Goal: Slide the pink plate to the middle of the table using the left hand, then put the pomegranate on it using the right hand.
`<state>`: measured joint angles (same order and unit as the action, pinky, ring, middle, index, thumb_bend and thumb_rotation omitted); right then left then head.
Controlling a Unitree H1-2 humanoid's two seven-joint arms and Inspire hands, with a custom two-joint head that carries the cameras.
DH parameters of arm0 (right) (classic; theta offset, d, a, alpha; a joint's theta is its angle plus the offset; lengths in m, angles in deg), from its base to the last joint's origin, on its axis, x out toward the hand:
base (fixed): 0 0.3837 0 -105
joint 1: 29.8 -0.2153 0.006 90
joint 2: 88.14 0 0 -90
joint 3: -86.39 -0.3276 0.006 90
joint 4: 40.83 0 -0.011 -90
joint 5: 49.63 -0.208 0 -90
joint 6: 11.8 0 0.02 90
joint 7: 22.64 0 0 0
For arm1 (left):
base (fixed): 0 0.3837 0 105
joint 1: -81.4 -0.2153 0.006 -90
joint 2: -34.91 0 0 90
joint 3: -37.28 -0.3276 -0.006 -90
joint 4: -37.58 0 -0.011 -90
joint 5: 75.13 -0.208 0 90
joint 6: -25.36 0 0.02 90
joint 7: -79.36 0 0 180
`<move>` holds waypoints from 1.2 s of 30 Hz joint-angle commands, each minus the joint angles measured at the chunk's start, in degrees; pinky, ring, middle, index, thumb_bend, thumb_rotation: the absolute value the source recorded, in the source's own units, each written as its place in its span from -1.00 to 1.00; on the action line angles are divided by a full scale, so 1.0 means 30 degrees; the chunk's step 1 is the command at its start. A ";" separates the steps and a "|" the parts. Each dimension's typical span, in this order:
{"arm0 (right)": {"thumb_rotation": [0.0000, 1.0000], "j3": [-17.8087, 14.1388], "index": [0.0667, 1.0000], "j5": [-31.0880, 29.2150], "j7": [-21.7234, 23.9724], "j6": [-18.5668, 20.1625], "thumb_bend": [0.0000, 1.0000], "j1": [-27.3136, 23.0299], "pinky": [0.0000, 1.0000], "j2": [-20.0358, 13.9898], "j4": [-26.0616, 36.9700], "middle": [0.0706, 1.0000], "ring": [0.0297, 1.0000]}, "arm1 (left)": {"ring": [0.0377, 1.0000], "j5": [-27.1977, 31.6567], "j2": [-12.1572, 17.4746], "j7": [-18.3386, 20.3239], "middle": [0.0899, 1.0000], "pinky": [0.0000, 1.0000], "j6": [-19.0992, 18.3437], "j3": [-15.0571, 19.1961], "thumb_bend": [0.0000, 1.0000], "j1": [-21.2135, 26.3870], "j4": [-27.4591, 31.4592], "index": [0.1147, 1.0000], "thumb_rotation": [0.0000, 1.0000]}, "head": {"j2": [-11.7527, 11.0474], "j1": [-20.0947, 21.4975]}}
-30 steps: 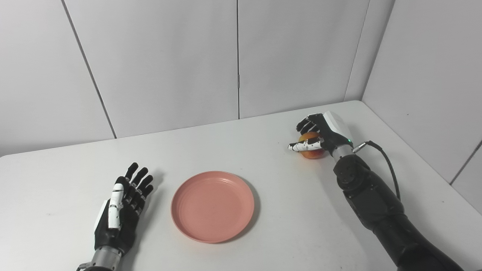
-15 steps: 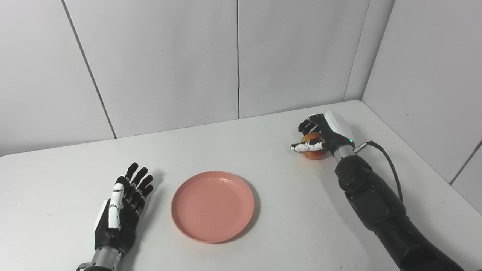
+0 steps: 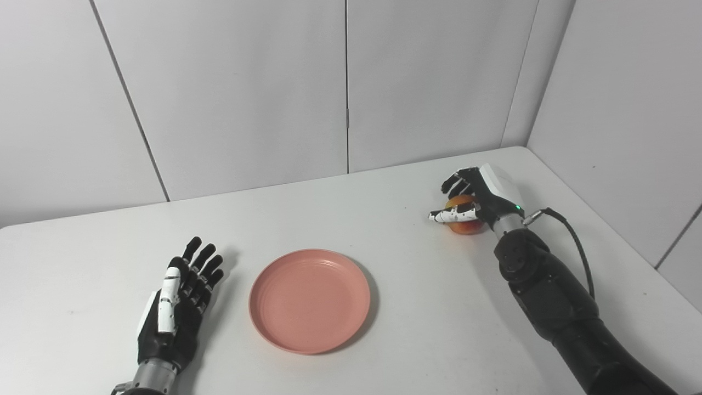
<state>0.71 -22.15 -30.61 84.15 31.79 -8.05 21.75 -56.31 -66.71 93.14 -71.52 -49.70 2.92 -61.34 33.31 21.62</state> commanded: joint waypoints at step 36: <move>-0.73 0.0434 -0.10 0.1358 0.0907 0.1287 -0.01 0.0074 -0.35 0.2027 0.8454 -0.20 -0.28 | 0.85 -0.0687 -0.0314 -0.0588 0.87 0.87 -0.0641 -0.0529 -0.18 -0.0224 -0.0398 0.86 1.00 | 0.0123 -0.0855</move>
<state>2.16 -18.77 -27.97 87.16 34.08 -2.03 44.48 -57.42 -67.15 92.27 -71.53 -50.85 2.95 -61.16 33.66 19.08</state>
